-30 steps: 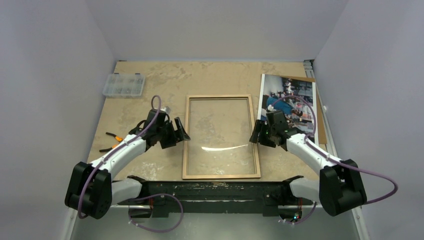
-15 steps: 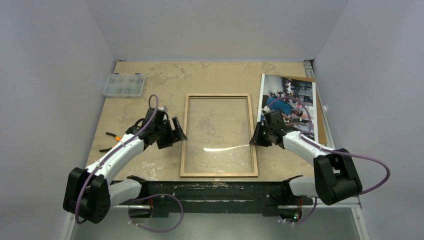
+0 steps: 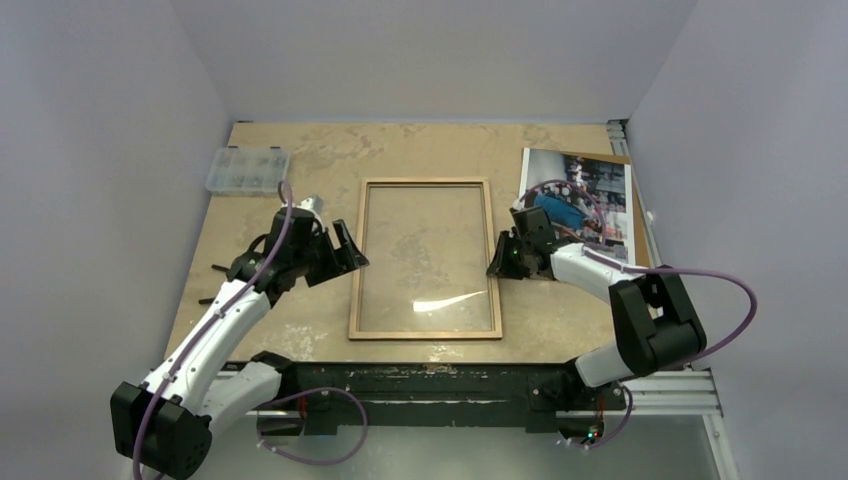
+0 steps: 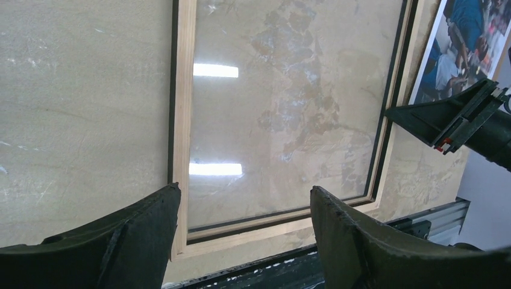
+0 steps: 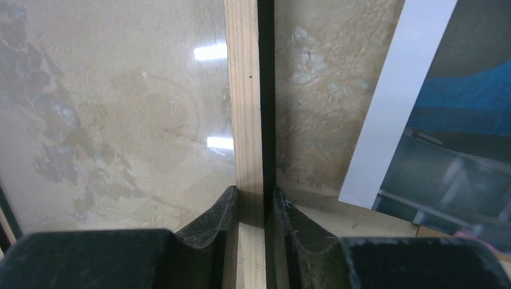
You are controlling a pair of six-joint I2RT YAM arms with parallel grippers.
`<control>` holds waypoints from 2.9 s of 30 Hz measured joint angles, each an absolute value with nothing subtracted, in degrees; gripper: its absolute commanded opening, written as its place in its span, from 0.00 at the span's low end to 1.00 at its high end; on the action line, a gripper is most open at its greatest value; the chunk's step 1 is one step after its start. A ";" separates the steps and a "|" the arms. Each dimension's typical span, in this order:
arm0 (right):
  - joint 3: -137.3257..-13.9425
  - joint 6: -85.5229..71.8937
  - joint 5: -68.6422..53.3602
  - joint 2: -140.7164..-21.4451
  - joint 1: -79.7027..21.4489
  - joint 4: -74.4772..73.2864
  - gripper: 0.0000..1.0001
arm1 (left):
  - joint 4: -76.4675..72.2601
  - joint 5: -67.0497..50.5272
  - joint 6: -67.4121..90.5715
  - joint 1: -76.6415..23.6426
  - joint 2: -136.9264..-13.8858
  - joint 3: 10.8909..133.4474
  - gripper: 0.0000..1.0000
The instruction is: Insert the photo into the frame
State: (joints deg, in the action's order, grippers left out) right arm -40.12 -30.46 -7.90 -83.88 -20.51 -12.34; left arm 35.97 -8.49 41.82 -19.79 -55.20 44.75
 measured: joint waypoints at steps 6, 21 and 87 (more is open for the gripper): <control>-41.69 -30.35 -8.47 -84.68 -20.73 -12.40 0.64 | 37.82 -8.05 41.08 -19.79 -54.96 44.91 0.77; -46.50 -26.74 -3.53 -73.43 -11.62 -20.08 0.99 | 28.18 -14.63 42.94 -21.61 -53.04 44.14 0.99; -41.65 -34.44 -22.92 -84.31 32.16 -20.16 0.98 | 23.57 -13.65 57.87 -49.54 -145.25 125.95 0.94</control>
State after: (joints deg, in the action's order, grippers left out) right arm -41.65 -34.44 -22.92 -84.31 32.16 -20.16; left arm 23.57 -13.65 57.87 -49.54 -145.25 125.95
